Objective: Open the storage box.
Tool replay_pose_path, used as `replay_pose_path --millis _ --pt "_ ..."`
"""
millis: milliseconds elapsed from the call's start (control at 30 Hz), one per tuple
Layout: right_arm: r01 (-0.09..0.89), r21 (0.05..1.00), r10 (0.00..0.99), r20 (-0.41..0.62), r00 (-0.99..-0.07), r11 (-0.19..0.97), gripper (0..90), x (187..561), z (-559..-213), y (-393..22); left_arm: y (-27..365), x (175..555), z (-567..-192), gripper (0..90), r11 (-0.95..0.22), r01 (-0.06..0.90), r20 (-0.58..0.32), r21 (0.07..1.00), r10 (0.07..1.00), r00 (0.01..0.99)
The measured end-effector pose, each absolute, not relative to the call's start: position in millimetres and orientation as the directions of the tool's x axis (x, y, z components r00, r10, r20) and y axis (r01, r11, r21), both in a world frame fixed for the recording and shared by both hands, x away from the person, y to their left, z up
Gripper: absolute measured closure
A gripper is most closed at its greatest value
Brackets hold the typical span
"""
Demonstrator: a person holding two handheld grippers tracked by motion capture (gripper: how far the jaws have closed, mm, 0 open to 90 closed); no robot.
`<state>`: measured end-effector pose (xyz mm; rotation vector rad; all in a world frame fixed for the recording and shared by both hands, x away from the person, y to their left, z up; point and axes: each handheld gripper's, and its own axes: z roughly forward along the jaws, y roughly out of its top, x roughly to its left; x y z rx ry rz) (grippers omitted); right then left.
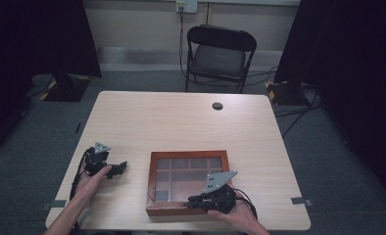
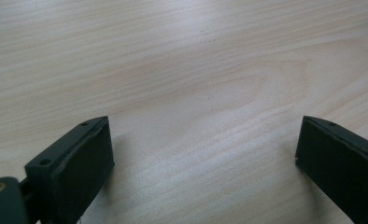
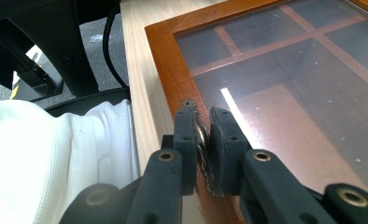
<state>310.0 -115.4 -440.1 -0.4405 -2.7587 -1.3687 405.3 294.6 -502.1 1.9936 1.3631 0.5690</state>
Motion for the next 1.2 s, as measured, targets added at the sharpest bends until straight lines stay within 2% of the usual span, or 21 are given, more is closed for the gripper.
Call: replay_pose_path --millis 167,300,633,867,967,1200 --pt "0.261 0.782 0.234 0.151 -0.960 0.566 82.0 310.7 -434.6 -116.0 294.2 403.9 -500.5 8.7 -0.262 0.645 -0.006 0.718 0.924 0.382" --pt "0.262 0.791 0.230 0.157 -0.960 0.553 82.1 312.1 -429.3 -117.3 292.7 402.1 -498.0 15.9 -0.275 0.644 -0.004 0.714 0.918 0.396" --pt "0.260 0.797 0.227 0.157 -0.961 0.545 82.4 314.4 -417.1 -118.2 288.1 395.4 -490.1 17.9 -0.279 0.613 -0.030 0.739 0.896 0.444" --pt "0.263 0.792 0.227 0.161 -0.961 0.552 82.4 316.3 -413.0 -117.4 276.9 385.5 -481.6 18.1 -0.314 0.572 -0.055 0.757 0.843 0.536" --pt "0.265 0.790 0.225 0.165 -0.960 0.553 82.4 317.2 -411.4 -117.2 272.7 383.0 -479.5 18.1 -0.312 0.569 -0.095 0.760 0.814 0.573" --pt "0.268 0.789 0.227 0.166 -0.960 0.553 82.4 319.8 -403.5 -117.7 261.6 375.8 -474.4 18.1 -0.336 0.538 -0.109 0.773 0.765 0.635"
